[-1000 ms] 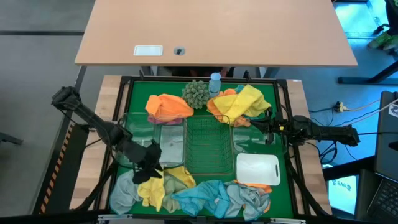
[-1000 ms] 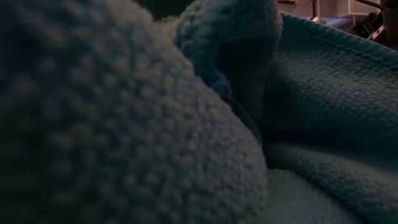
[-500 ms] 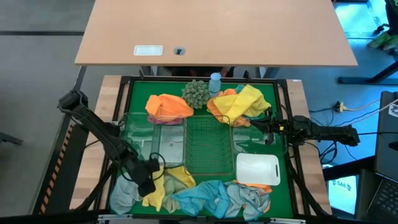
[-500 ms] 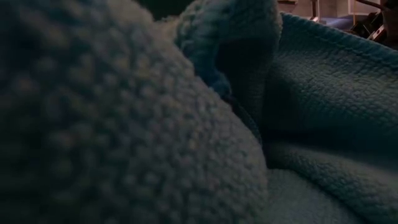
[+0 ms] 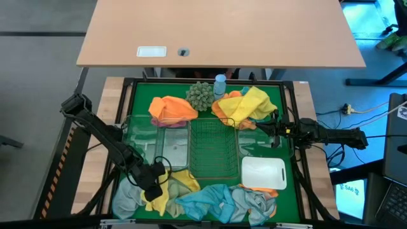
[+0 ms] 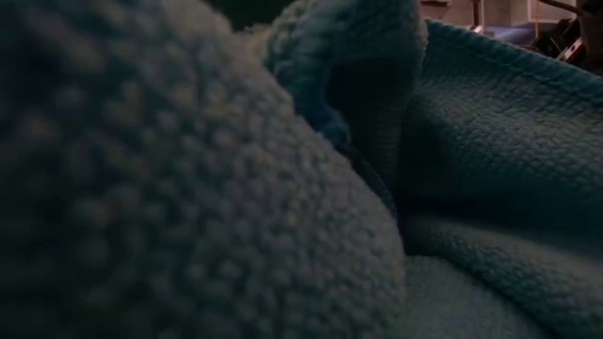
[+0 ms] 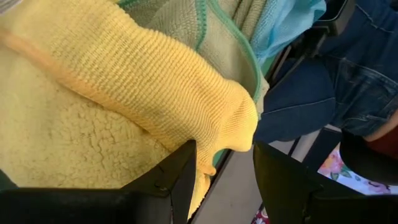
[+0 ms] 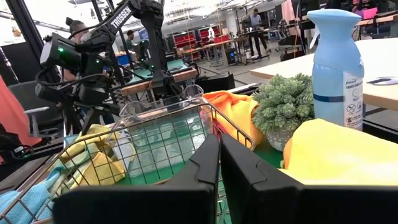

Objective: Sort microfiber towel by color & place in baskets
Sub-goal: Put the bottom left yellow microfiber cloth into the middle transparent bin

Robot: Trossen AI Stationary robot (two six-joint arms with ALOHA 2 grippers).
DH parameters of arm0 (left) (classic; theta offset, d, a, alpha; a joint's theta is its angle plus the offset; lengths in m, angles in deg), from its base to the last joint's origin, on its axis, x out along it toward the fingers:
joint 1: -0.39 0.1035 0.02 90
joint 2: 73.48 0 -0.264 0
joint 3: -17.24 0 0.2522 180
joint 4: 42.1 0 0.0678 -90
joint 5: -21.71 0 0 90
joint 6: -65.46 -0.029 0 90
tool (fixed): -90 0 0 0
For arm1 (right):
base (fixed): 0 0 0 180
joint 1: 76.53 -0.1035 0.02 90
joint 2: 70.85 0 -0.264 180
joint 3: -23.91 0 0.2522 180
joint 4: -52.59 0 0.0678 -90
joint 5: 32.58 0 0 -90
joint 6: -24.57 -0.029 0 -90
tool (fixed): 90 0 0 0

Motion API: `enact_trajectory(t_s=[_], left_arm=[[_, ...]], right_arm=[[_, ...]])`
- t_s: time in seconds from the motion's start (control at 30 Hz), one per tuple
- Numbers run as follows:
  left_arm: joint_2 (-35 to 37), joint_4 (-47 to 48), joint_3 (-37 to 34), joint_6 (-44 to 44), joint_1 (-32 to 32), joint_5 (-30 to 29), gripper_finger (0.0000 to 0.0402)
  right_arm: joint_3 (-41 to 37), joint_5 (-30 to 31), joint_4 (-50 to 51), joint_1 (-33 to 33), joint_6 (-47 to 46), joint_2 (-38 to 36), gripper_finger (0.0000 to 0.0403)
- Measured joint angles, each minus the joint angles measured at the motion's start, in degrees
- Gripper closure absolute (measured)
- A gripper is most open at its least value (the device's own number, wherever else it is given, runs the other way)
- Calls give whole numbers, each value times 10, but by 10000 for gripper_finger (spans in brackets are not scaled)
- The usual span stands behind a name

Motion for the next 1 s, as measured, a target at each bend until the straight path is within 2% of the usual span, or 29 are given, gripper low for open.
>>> enact_trajectory(t_s=[0.33, 0.57, 0.87, 1.0], left_arm=[[-2, 41, 0, 57, 17, -35, 249], [-3, 41, 0, 59, 32, -59, 249], [-21, 38, 2, 59, 32, -56, 249], [-41, 20, 3, 60, 32, -33, 249]], right_arm=[[0, 0, 0, 0, 0, 0, 386], [0, 0, 0, 0, 0, 0, 386], [0, 0, 0, 0, 0, 0, 386], [0, 0, 0, 0, 0, 0, 386]])
